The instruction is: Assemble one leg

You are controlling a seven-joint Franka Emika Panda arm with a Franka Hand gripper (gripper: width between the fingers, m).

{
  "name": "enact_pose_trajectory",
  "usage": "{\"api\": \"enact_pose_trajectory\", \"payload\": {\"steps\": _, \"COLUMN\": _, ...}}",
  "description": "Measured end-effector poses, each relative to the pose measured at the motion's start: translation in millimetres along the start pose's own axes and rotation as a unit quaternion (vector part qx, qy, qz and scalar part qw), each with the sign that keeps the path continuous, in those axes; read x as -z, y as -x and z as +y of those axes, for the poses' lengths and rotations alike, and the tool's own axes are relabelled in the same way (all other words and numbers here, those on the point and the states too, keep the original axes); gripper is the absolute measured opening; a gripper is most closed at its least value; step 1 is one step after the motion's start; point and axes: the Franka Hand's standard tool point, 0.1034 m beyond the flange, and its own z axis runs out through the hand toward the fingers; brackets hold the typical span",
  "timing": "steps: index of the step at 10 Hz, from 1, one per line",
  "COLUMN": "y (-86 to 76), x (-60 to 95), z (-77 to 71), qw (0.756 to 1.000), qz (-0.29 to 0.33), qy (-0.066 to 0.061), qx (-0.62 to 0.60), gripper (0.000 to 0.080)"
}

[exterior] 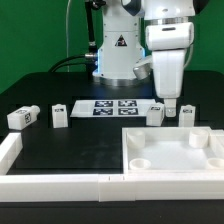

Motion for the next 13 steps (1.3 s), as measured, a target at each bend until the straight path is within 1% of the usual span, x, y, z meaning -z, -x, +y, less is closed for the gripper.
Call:
{"api": "enact_pose_trajectory", "payload": {"steps": 1, "y": -0.2, "x": -0.1, "z": -0.2, "qw": 0.999, "qz": 0.000, "qy": 0.000, "qx": -0.042, "gripper": 0.0649}}
{"api": "enact_pose_trajectory", "payload": {"steps": 2, "y": 1.0, "x": -0.7, "z": 0.6, "qw": 0.997, "qz": 0.005, "qy": 0.004, "qx": -0.079, "gripper": 0.0649}}
{"api": "enact_pose_trajectory", "payload": {"steps": 3, "y": 4.0, "x": -4.0, "z": -2.7, "qw": 0.981, "qz": 0.023, "qy": 0.016, "qx": -0.191, "gripper": 0.0649}}
{"api": "enact_pose_trajectory", "payload": {"steps": 4, "y": 0.4, "x": -6.5, "z": -13.7, "qw": 0.959, "qz": 0.033, "qy": 0.018, "qx": -0.280, "gripper": 0.0649}}
{"api": "enact_pose_trajectory", "payload": {"steps": 5, "y": -6.2, "x": -6.5, "z": -19.4, "qw": 0.937, "qz": 0.044, "qy": 0.022, "qx": -0.345, "gripper": 0.0649}}
{"api": "enact_pose_trajectory", "payload": {"steps": 6, "y": -15.8, "x": -7.9, "z": -26.6, "qw": 0.897, "qz": 0.046, "qy": 0.015, "qx": -0.440, "gripper": 0.0649}}
{"api": "enact_pose_trajectory", "payload": {"steps": 7, "y": -22.2, "x": -8.7, "z": -31.4, "qw": 0.862, "qz": 0.047, "qy": 0.010, "qx": -0.505, "gripper": 0.0649}}
{"api": "enact_pose_trajectory", "payload": {"steps": 8, "y": -29.0, "x": -9.5, "z": -37.0, "qw": 0.815, "qz": 0.047, "qy": 0.003, "qx": -0.577, "gripper": 0.0649}}
{"api": "enact_pose_trajectory", "payload": {"steps": 9, "y": -33.1, "x": -10.1, "z": -40.8, "qw": 0.782, "qz": 0.046, "qy": 0.000, "qx": -0.621, "gripper": 0.0649}}
{"api": "enact_pose_trajectory", "payload": {"steps": 10, "y": -33.5, "x": -10.3, "z": -41.5, "qw": 0.768, "qz": 0.046, "qy": -0.001, "qx": -0.639, "gripper": 0.0649}}
{"api": "enact_pose_trajectory", "payload": {"steps": 11, "y": -32.7, "x": -11.1, "z": -42.7, "qw": 0.769, "qz": 0.038, "qy": -0.007, "qx": -0.638, "gripper": 0.0649}}
{"api": "enact_pose_trajectory", "payload": {"steps": 12, "y": -33.1, "x": -11.5, "z": -42.7, "qw": 0.771, "qz": 0.028, "qy": -0.016, "qx": -0.636, "gripper": 0.0649}}
{"api": "enact_pose_trajectory", "payload": {"steps": 13, "y": -31.7, "x": -11.7, "z": -40.9, "qw": 0.774, "qz": 0.029, "qy": -0.014, "qx": -0.633, "gripper": 0.0649}}
